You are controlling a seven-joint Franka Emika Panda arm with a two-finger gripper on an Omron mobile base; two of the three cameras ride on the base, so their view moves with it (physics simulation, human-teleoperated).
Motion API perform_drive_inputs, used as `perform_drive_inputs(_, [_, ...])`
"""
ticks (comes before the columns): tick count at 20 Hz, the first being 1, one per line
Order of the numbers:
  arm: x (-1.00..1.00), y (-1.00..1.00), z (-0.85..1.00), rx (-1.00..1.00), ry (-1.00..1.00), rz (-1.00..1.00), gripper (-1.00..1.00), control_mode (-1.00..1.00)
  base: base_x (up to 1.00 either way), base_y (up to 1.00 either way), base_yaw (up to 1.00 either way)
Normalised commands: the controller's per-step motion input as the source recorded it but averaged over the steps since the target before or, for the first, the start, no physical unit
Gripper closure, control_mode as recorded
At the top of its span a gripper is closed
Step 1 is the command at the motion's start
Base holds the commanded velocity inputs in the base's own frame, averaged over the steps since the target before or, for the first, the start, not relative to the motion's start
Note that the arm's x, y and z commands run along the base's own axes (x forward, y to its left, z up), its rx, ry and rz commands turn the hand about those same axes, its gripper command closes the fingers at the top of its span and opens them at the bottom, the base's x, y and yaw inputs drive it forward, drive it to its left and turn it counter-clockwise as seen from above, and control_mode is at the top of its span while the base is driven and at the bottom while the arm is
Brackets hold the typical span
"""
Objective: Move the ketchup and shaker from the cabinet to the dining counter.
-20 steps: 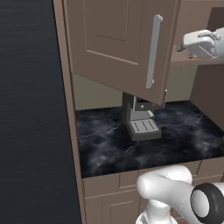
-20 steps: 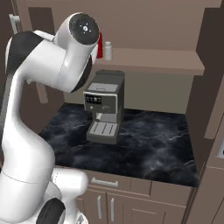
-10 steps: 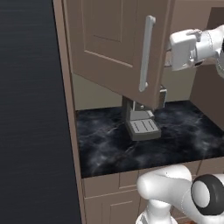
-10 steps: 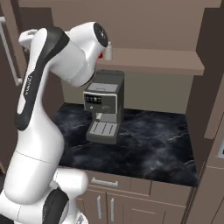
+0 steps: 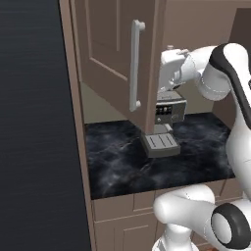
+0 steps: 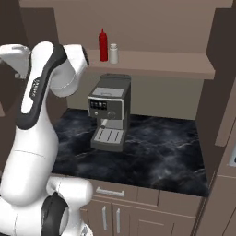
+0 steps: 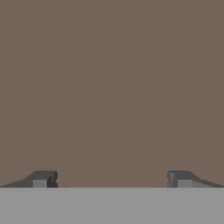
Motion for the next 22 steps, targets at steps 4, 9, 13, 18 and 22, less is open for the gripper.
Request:
perform_drive_inputs(4, [-0.48, 0.99, 0.0, 0.03, -0.12, 0.21, -1.0, -1.0, 0.0, 0.0, 0.0])
perform_drive_inputs(9, [-0.44, 0.84, 0.04, 0.0, -0.15, 0.11, -1.0, -1.0, 0.0, 0.0, 0.0])
perform_drive_inputs(13, [-0.27, 0.08, 0.17, -0.03, -0.31, -0.02, -1.0, -1.0, 0.0, 0.0, 0.0])
perform_drive_inputs(18, [0.03, -0.78, 0.01, -0.16, -0.28, -0.24, -1.0, -1.0, 0.0, 0.0, 0.0])
perform_drive_inputs(22, [0.12, -0.99, 0.0, -0.15, -0.18, -0.26, -1.0, -1.0, 0.0, 0.0, 0.0])
